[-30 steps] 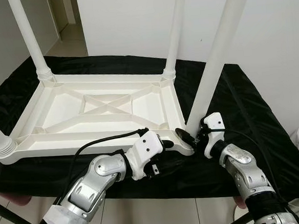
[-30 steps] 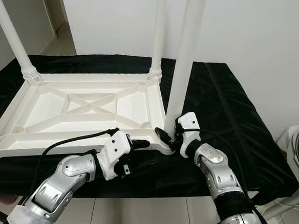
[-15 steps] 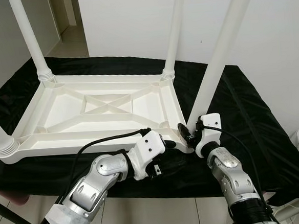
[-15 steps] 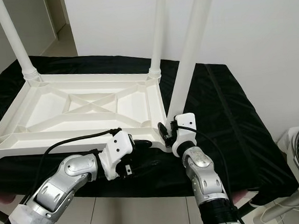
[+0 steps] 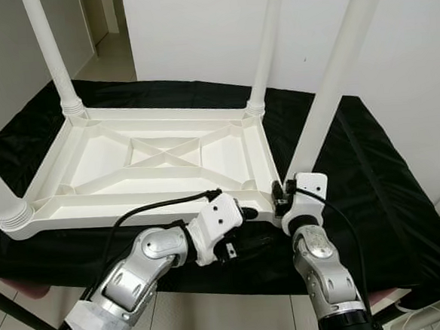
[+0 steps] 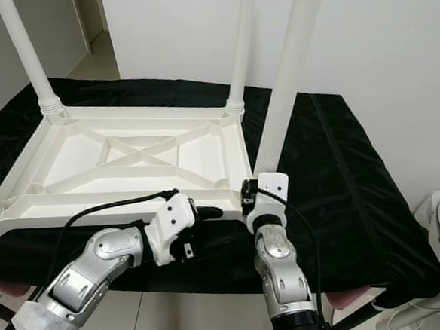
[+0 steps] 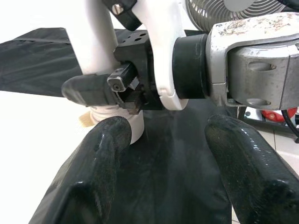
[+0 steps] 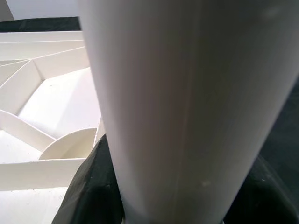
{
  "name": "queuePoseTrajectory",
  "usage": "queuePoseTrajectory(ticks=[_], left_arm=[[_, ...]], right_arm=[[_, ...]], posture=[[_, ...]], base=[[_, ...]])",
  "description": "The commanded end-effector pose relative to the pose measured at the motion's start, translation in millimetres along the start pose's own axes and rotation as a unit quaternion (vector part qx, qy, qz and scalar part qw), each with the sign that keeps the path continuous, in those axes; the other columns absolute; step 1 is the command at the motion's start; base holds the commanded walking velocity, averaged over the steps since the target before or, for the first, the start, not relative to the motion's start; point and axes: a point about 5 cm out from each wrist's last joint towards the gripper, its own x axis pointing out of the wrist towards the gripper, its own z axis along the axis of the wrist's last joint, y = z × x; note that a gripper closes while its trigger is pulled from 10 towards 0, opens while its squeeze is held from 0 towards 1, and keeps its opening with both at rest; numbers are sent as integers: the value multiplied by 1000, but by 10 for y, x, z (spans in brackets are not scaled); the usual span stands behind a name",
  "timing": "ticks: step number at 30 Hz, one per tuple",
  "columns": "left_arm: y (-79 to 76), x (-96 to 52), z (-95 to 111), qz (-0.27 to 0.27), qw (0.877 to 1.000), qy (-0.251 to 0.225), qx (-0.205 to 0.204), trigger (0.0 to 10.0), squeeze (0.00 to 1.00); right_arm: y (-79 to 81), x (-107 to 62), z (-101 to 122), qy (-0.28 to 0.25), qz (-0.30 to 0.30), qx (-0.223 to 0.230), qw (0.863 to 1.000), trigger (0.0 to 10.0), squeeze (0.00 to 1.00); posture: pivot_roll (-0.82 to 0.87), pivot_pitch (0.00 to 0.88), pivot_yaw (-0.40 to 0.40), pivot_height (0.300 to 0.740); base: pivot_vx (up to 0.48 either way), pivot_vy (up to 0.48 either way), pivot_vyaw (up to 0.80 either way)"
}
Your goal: Building children table
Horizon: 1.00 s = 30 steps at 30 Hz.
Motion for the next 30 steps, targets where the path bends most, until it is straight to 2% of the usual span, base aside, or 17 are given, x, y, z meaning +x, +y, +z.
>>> queuePoseTrajectory(ticks=[1, 3, 4, 8, 13, 14, 16, 18, 19, 22, 24, 27, 30], left_arm=[[-73, 15, 9, -38, 999, -2, 3, 10000, 0], [-72, 15, 9, -38, 999, -2, 3, 10000, 0], [-70, 14, 9, -37, 999, -2, 3, 10000, 0], [-71, 14, 7, -36, 999, -1, 3, 10000, 0], [-68, 14, 7, -35, 999, -1, 4, 10000, 0], [-61, 9, 9, -34, 999, -1, 4, 10000, 0], [-59, 7, 10, -33, 999, -1, 4, 10000, 0], [-56, 6, 10, -34, 999, -1, 5, 10000, 0], [-56, 6, 10, -34, 999, -1, 5, 10000, 0], [-52, 9, 12, -35, 999, -1, 5, 10000, 0], [-50, 10, 12, -35, 999, -1, 5, 10000, 0], [-35, 17, 25, -33, 999, -3, 5, 10000, 0], [-36, 19, 27, -33, 999, -3, 6, 10000, 0]], right_arm=[[77, -84, -166, 44, -9, 25, 999, 10000, 0], [78, -87, -159, 43, -11, 27, 999, 10000, 0], [76, -82, -131, 34, -7, 31, 999, 10000, 1000], [36, -102, -79, 4, 12, 41, 999, 10000, 1000], [5, -128, -98, 1, 31, 34, 999, 10000, 1000], [-40, -149, -110, 1, 77, 27, 997, 10000, 0], [-62, -157, -110, 0, 94, 28, 995, 10000, 0], [-156, -127, -63, -12, 138, 9, 990, 10000, 0], [-156, -127, -63, -12, 138, 9, 990, 10000, 0], [-228, -62, -10, -19, 189, -20, 982, 10000, 0], [-235, -43, -3, -19, 203, -29, 979, 10000, 0], [-207, 60, 49, -23, 265, -56, 962, 10000, 0], [-195, 83, 50, -22, 282, -65, 957, 10000, 0]], posture=[[-97, 0, -69, 740], [-97, 0, -69, 740], [-97, 0, -69, 740], [-96, 0, -70, 740], [-95, 0, -70, 740], [-97, 0, -67, 740], [-97, 0, -67, 740], [-103, 0, -63, 740], [-103, 0, -63, 740], [-104, 0, -59, 740], [-104, 0, -59, 740], [-102, 0, -53, 740], [-102, 0, -53, 740]], base=[[0, 0, 0], [0, 0, 0], [0, 0, 0], [0, 0, 0], [0, 0, 0], [0, 0, 0], [0, 0, 0], [0, 0, 0], [0, 0, 0], [0, 0, 0], [0, 0, 0], [0, 0, 0], [0, 0, 0]])
